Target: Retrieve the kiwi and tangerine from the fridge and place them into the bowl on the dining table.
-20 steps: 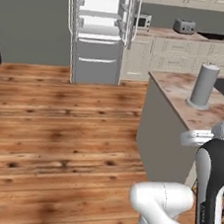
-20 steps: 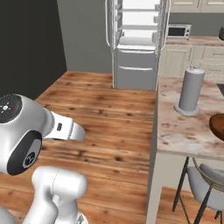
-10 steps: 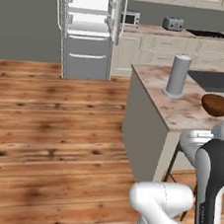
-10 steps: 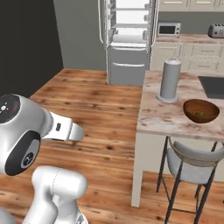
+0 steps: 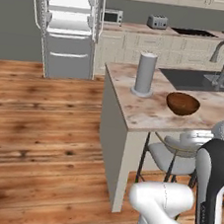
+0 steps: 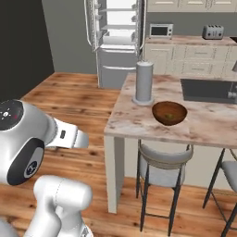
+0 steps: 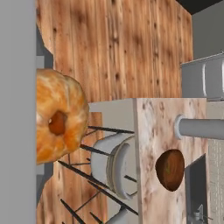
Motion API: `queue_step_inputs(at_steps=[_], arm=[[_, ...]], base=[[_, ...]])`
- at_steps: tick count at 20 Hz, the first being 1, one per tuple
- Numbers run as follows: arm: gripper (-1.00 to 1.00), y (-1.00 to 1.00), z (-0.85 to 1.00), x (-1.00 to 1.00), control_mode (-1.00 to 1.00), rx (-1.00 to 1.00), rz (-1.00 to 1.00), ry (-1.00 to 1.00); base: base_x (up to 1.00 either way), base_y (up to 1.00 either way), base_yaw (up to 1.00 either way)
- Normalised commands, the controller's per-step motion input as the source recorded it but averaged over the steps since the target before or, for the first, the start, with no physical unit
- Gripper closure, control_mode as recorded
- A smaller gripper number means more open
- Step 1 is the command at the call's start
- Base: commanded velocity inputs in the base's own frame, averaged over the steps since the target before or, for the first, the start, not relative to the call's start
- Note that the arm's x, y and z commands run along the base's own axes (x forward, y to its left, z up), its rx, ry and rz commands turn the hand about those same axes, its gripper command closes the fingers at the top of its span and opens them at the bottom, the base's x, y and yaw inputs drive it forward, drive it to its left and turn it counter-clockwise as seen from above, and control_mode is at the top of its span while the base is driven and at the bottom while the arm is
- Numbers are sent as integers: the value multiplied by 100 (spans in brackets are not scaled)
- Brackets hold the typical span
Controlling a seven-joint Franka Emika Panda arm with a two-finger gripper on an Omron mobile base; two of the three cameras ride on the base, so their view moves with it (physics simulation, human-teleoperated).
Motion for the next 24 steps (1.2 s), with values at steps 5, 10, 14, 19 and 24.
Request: queue_step_inputs(at_steps=[5,10,14,19,24], arm=[[100,0,0,0,100,0,0,0],[100,0,0,0,100,0,0,0],[100,0,0,0,100,0,0,0],[100,0,0,0,100,0,0,0],[100,0,0,0,100,0,0,0]], base=[[0,-73,-3],[1,-59,-3],[23,-36,-3],[48,-20,-4],[66,-13,-4]])
